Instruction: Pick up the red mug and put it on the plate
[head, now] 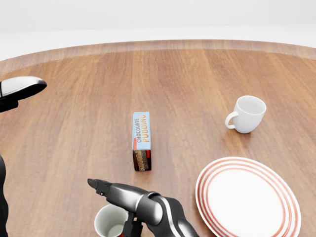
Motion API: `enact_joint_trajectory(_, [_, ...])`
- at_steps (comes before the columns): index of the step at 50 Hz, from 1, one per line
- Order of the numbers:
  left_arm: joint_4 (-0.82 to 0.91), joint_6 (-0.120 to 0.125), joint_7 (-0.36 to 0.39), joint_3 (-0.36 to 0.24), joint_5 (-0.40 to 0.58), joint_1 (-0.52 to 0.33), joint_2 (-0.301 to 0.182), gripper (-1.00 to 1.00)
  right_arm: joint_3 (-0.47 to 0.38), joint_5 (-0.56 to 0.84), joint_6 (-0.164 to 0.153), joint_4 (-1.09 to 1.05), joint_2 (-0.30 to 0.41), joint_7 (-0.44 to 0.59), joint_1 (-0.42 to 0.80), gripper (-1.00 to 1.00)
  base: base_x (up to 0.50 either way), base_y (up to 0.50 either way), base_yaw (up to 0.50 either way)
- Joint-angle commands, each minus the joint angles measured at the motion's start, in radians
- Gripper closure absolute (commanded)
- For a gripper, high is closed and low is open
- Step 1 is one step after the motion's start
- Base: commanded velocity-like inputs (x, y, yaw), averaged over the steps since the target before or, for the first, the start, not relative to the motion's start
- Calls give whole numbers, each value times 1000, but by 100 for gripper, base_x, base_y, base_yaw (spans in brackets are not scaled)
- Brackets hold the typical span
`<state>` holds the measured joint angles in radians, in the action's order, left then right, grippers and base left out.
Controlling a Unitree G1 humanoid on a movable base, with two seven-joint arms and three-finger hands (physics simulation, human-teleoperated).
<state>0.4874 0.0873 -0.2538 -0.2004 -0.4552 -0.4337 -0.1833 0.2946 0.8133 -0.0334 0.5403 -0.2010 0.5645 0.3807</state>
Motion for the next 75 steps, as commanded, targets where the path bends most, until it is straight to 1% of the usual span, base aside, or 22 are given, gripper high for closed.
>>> enact_joint_trajectory(1, [2,0,0,2,1,0,2,-98,-36,7,75,212,-23,-54,108,-100,0,0,0])
enact_joint_trajectory(6, [6,0,-1,2,0,4,5,-98,-53,17,120,329,-27,-71,183,-100,0,0,0])
enact_joint_trajectory(11, [-3,0,1,3,1,0,5,-98,-73,17,121,437,-33,-97,244,-100,0,0,0])
enact_joint_trajectory(19, [-16,0,4,5,4,6,7,-98,-70,34,121,413,-29,-82,236,-100,0,0,0])
enact_joint_trajectory(20, [-17,0,4,4,3,6,8,-98,-76,27,121,407,-32,-74,236,-73,0,0,0])
enact_joint_trajectory(21, [-21,0,6,5,5,6,8,-98,-76,26,121,402,-31,-71,237,-29,0,0,0])
enact_joint_trajectory(23, [-23,0,7,5,6,7,8,-98,-79,18,121,394,-33,-64,235,39,0,0,0])
enact_joint_trajectory(24, [-21,0,5,4,4,5,8,-98,-77,19,121,396,-31,-66,235,44,0,0,0])
enact_joint_trajectory(25, [-21,0,4,4,3,4,7,-98,-77,19,121,396,-31,-65,234,59,0,0,0])
enact_joint_trajectory(26, [-20,0,2,3,1,1,7,-98,-74,21,121,392,-31,-62,231,82,0,0,0])
enact_joint_trajectory(28, [-23,0,4,3,1,3,7,-98,-74,20,121,385,-31,-56,229,84,0,0,0])
enact_joint_trajectory(30, [-21,0,4,4,0,4,7,-98,-77,17,121,389,-29,-57,232,95,0,0,0])
enact_joint_trajectory(38, [-18,0,-1,-2,-10,4,4,-98,-77,6,121,347,-25,-25,211,100,0,0,0])
enact_joint_trajectory(56, [-5,0,-17,-9,-41,-3,-4,-98,-84,-2,121,327,-7,-30,228,100,0,0,0])
enact_joint_trajectory(61, [-15,0,-13,-10,-36,1,-8,-98,-116,-62,121,350,6,-40,234,100,0,0,0])
enact_joint_trajectory(63, [-17,0,-16,-15,-40,-4,-11,-98,-142,-116,108,321,22,-28,233,100,0,0,0])
enact_joint_trajectory(64, [-27,0,-15,-14,-35,-3,-11,-98,-154,-140,78,279,35,-12,236,100,0,0,0])
enact_joint_trajectory(66, [-28,0,-17,-15,-36,-4,-13,-98,-161,-176,40,226,53,9,235,100,0,0,0])
enact_joint_trajectory(69, [-29,0,-20,-20,-41,-9,-18,-98,-159,-198,7,162,84,25,230,100,0,0,0])
enact_joint_trajectory(70, [-34,0,-19,-20,-39,-13,-20,-98,-180,-226,-36,113,90,38,234,100,0,0,0])
enact_joint_trajectory(72, [-34,0,-23,-21,-43,-18,-22,-98,-177,-245,-54,75,106,46,238,100,0,0,0])
enact_joint_trajectory(75, [-28,0,-26,-15,-41,-17,-20,-98,-181,-276,-54,-43,119,79,233,100,0,0,0])
